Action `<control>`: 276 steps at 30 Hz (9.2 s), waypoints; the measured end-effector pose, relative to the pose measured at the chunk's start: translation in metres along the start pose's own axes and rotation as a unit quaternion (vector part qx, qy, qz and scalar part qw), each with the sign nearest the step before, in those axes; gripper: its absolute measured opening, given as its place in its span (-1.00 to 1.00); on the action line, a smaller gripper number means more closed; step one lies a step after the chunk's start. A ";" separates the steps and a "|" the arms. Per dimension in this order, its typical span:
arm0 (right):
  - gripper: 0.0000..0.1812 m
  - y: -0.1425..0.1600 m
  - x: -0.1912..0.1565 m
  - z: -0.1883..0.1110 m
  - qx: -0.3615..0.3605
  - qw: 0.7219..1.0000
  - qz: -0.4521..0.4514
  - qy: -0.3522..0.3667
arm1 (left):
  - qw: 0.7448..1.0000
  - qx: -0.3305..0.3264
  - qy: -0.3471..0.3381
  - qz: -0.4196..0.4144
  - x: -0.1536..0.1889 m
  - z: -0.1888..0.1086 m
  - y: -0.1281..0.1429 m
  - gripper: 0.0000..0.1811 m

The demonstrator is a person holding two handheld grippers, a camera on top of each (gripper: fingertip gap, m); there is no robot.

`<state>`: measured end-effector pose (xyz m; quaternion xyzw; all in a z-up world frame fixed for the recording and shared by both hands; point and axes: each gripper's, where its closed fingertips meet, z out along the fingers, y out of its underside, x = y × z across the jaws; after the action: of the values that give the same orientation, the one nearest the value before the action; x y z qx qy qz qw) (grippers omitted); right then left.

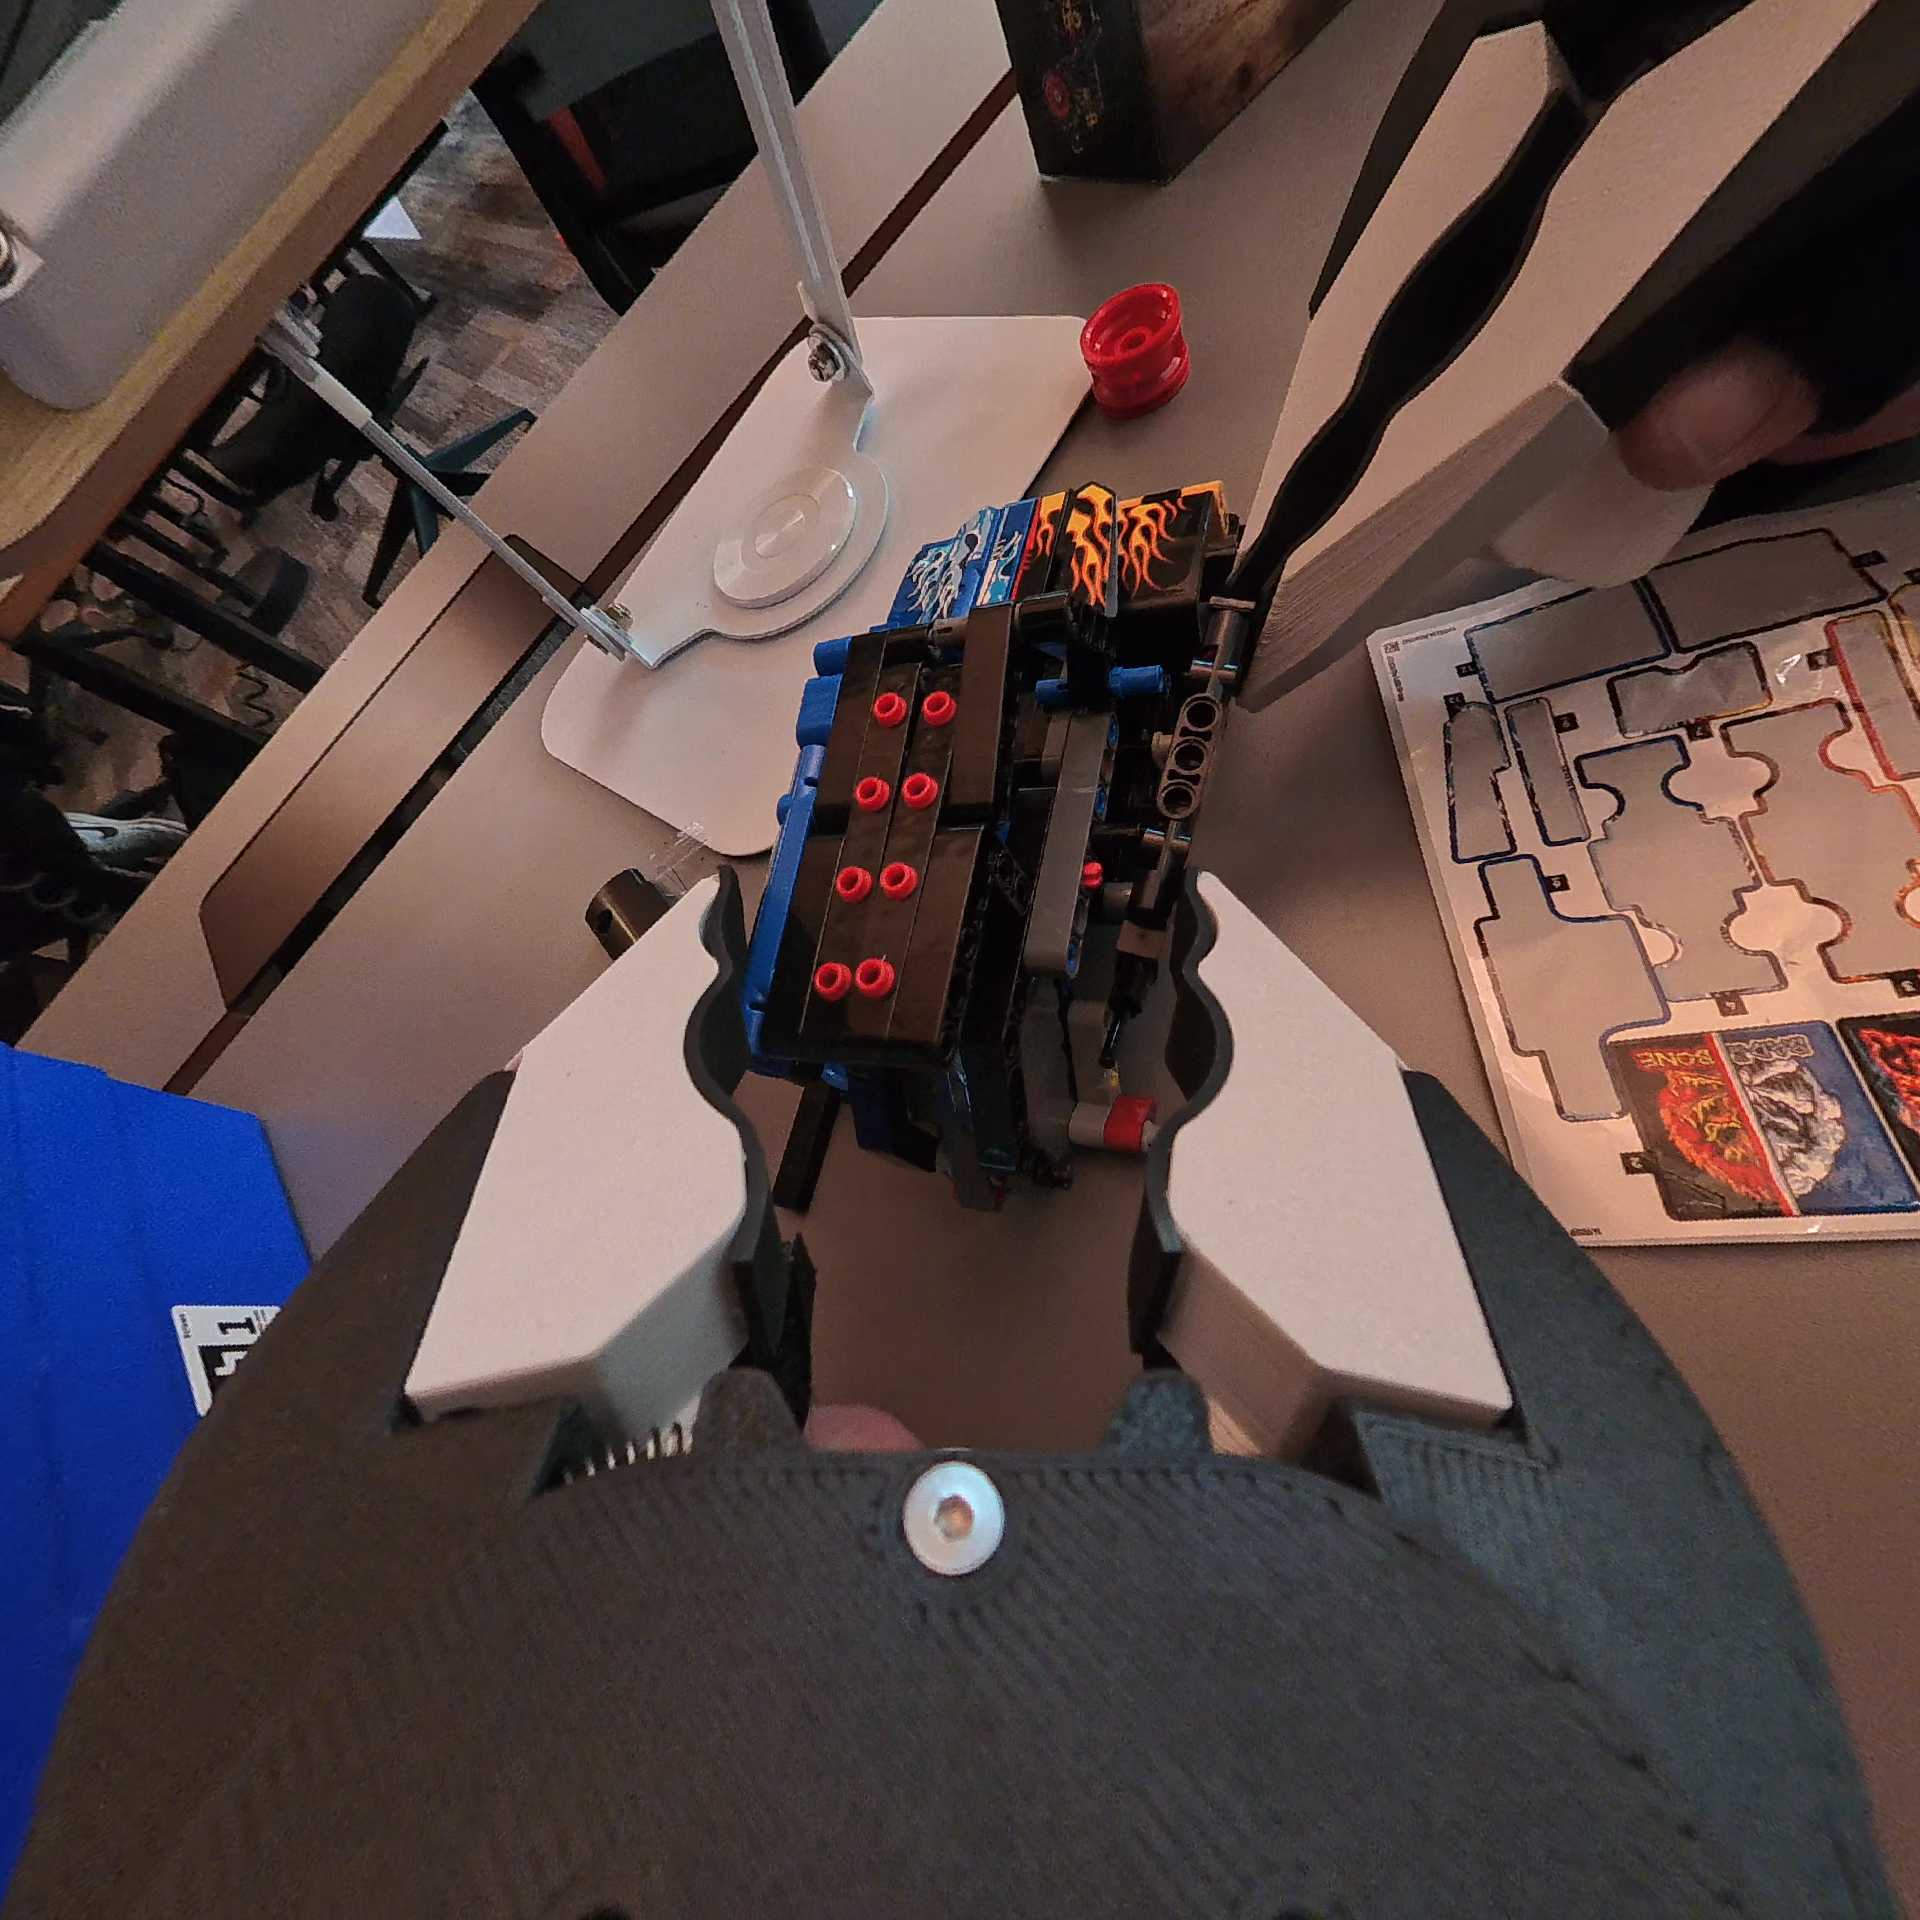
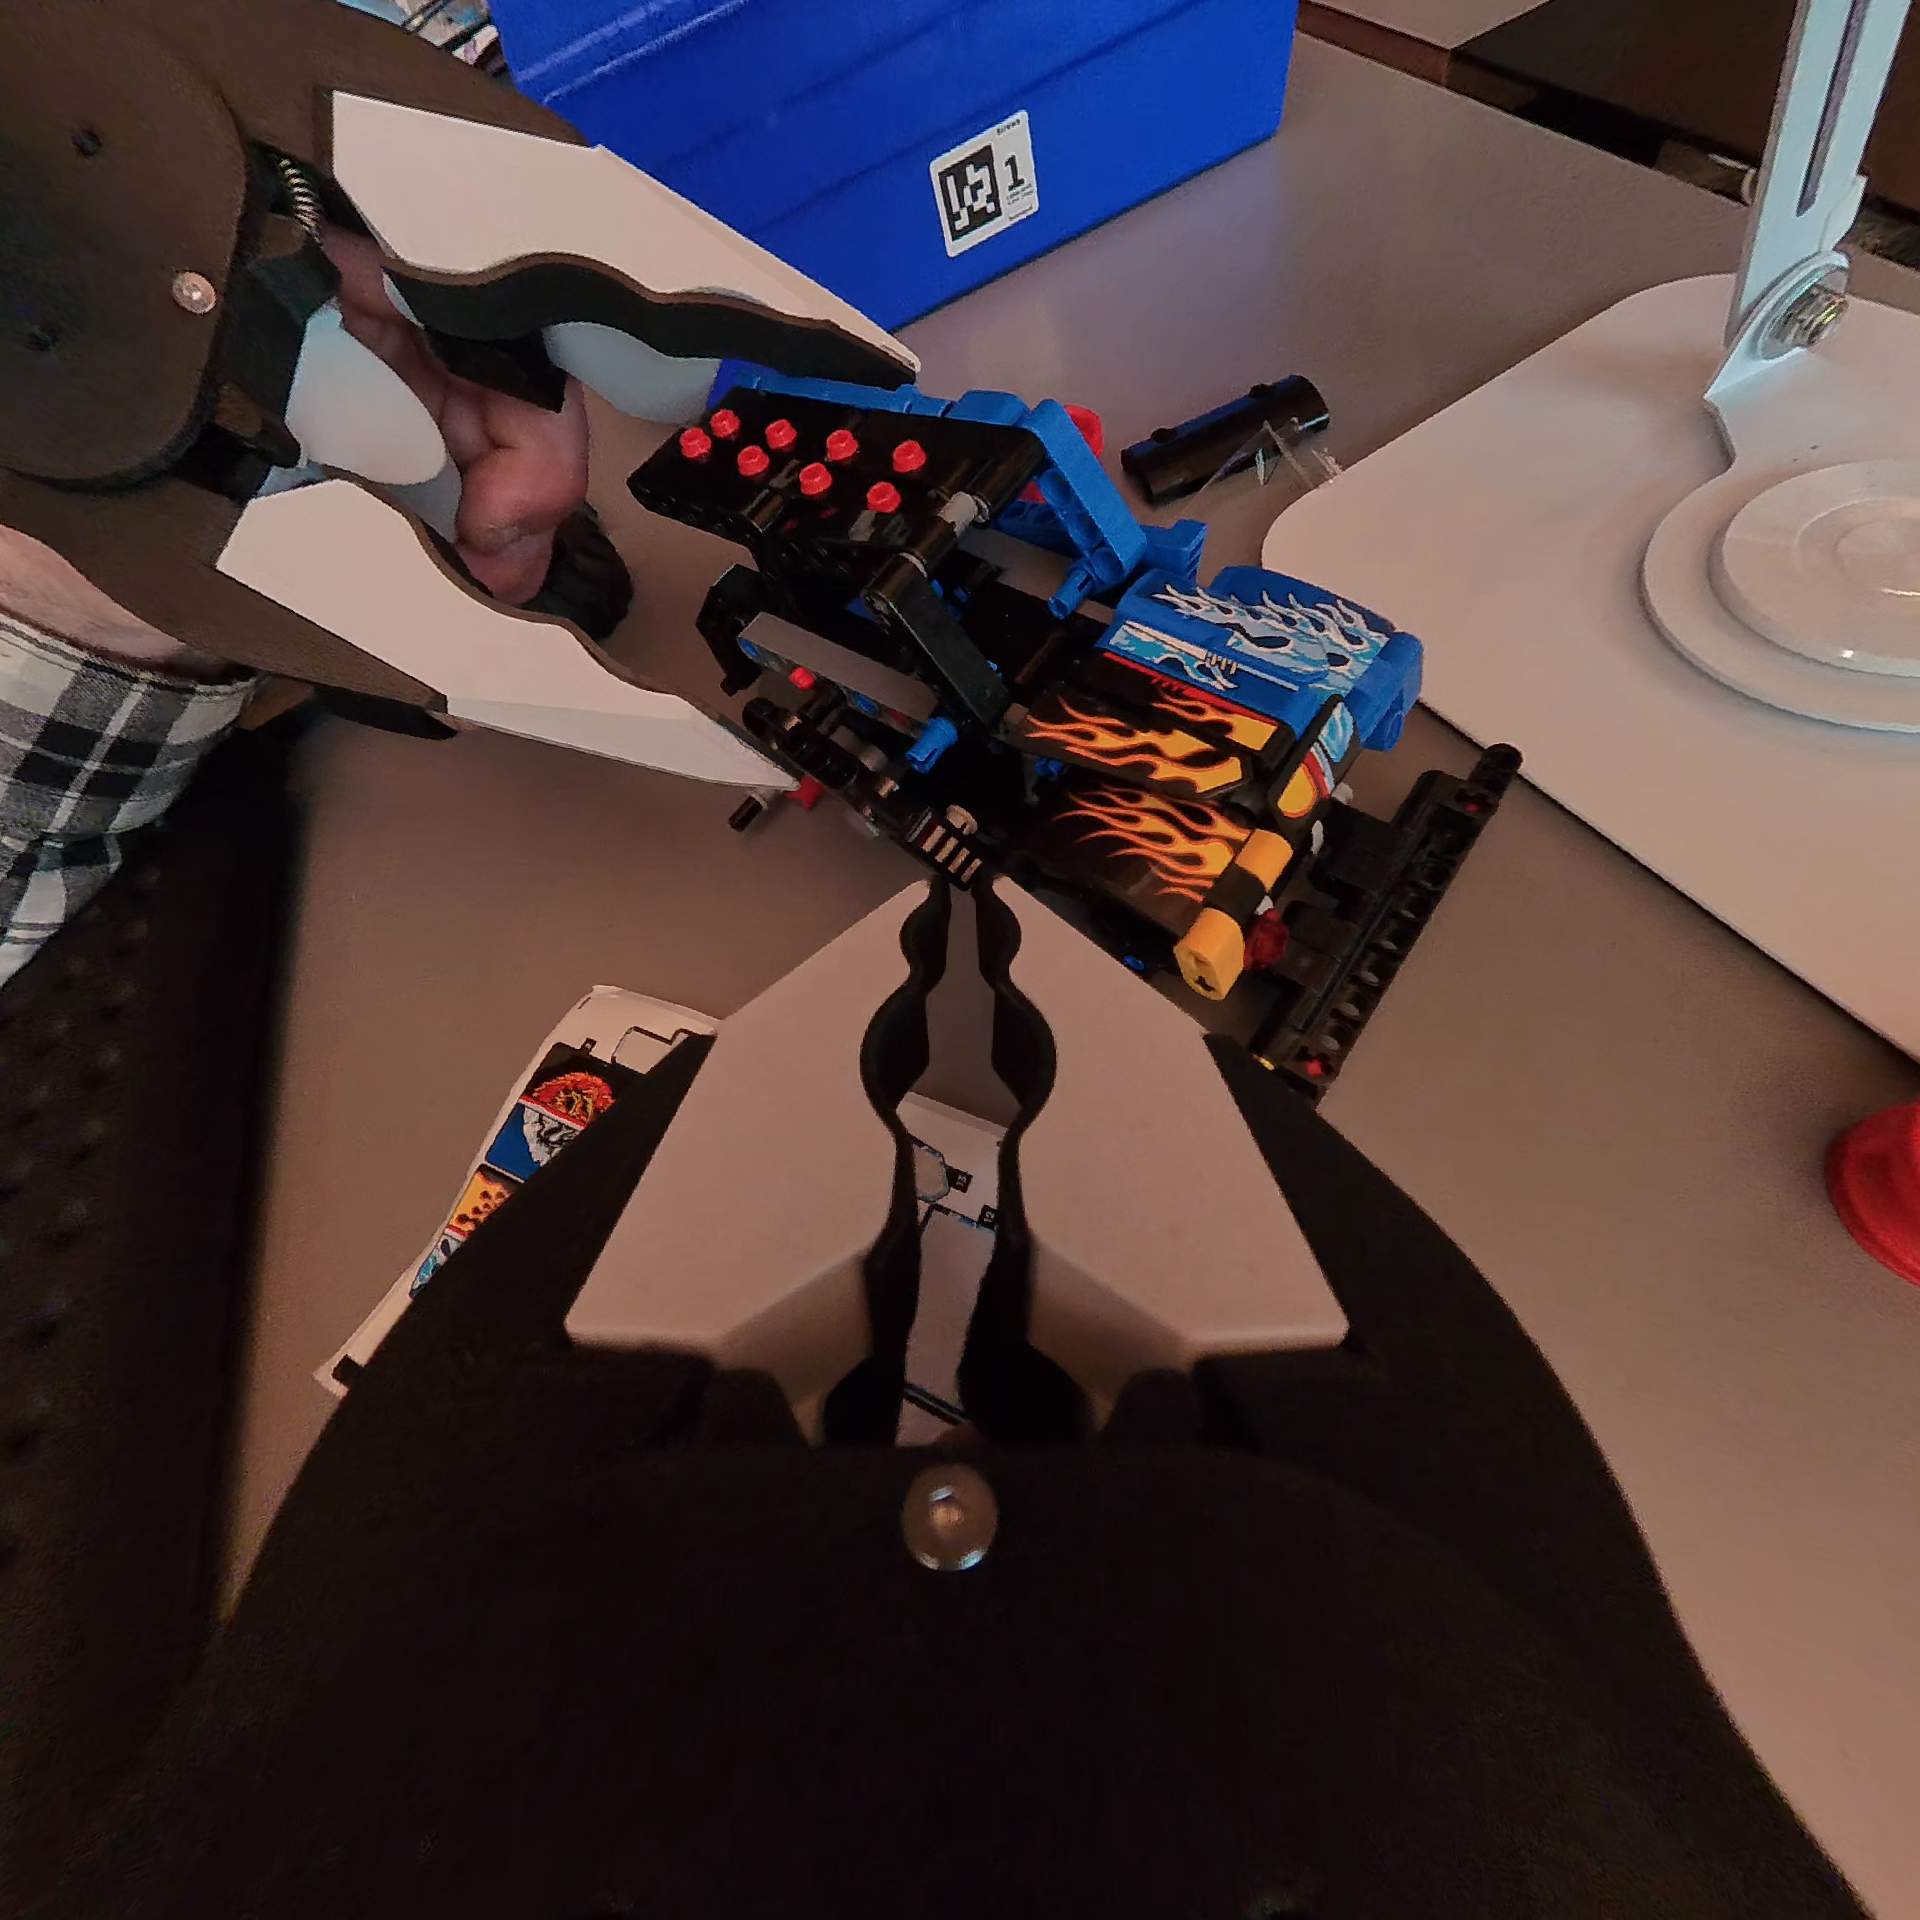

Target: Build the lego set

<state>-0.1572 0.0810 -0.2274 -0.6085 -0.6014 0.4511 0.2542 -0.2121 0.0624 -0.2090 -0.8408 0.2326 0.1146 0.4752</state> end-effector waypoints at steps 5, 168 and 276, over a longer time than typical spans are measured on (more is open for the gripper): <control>-0.97 -0.001 0.001 0.000 0.000 1.000 -0.009 0.011 | 1.000 0.001 -0.002 0.000 0.000 0.000 0.000 -0.10; -0.93 -0.022 -0.013 -0.019 0.074 0.990 -0.099 -0.072 | 1.000 0.012 -0.014 0.001 -0.001 0.006 0.000 -0.05; -0.90 -0.018 -0.003 0.009 -0.039 0.913 -0.381 0.142 | 0.999 0.023 -0.031 -0.011 -0.007 0.011 -0.004 -0.14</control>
<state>-0.1735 0.0784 -0.2157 -0.4002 -0.7621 0.2053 0.4657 -0.2159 0.0760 -0.2089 -0.8283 0.2113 0.1301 0.5023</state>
